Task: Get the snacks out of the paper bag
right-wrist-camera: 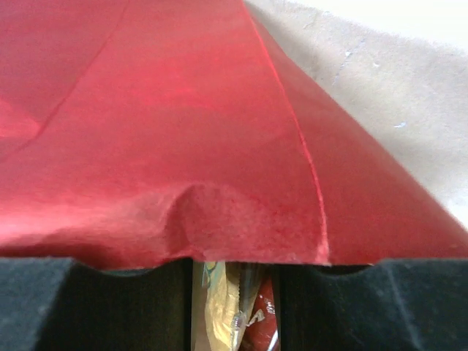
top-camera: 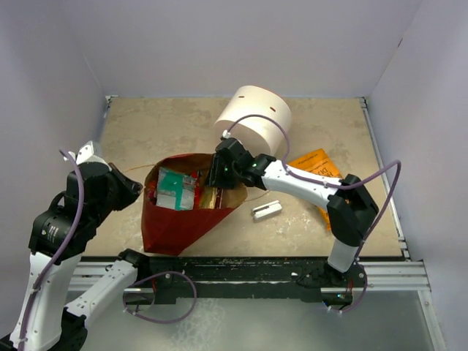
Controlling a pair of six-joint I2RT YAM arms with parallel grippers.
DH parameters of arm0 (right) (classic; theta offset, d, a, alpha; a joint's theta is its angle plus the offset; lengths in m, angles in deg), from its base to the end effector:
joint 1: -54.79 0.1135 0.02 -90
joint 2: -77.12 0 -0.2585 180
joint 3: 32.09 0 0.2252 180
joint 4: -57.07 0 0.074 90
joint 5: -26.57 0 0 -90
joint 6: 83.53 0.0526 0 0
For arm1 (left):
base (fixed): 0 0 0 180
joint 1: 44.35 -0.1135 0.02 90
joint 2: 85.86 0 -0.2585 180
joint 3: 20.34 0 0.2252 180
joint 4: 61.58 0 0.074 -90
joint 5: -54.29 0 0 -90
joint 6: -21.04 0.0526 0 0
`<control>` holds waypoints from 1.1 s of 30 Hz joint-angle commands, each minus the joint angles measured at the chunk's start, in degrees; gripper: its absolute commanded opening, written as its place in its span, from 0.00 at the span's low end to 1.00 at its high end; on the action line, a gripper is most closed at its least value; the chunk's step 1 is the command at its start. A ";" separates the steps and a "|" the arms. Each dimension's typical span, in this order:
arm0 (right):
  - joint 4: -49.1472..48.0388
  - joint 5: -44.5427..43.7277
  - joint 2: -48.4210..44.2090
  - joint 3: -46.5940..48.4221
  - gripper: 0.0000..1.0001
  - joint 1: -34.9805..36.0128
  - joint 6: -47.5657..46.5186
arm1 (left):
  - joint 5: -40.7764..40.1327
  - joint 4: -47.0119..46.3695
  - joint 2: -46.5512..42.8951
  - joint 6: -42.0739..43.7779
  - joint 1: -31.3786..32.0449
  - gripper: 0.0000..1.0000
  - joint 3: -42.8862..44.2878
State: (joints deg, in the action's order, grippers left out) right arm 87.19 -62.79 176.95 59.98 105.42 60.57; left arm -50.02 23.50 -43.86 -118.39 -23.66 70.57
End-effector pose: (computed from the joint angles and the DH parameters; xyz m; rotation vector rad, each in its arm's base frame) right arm 0.2452 0.2997 0.2601 0.0669 2.4270 0.9486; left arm 0.0764 -0.0150 0.3824 -0.6837 2.1021 -0.4166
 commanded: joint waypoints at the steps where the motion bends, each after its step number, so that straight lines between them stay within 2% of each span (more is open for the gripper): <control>1: -0.28 -2.16 1.76 6.04 0.38 2.40 1.88 | 1.37 1.39 -1.96 -1.63 -0.04 0.00 -0.56; 2: 0.46 -2.99 1.87 7.29 0.37 2.83 1.41 | 1.38 1.38 -2.24 -1.70 -0.09 0.00 -0.60; 7: 3.03 -5.63 0.82 12.89 0.05 3.59 -0.91 | 1.04 -0.19 -3.05 -1.57 -0.11 0.00 -0.47; 9: 4.74 -7.26 -0.08 14.74 0.00 3.60 -1.45 | 1.13 -1.61 -2.81 -1.42 -0.12 0.00 -0.41; 19: 7.72 -7.85 -3.81 21.76 0.00 3.60 -5.32 | 2.58 -5.51 -1.05 -2.40 -0.04 0.00 -1.68; 33: 12.22 -2.68 -6.48 29.06 0.00 3.60 -7.24 | 1.97 -6.69 2.82 -3.08 -0.04 0.00 -2.14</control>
State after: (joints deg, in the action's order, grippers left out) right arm 102.82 -66.79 175.00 83.39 109.40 54.13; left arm -48.09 19.63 -41.61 -120.51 -23.66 69.06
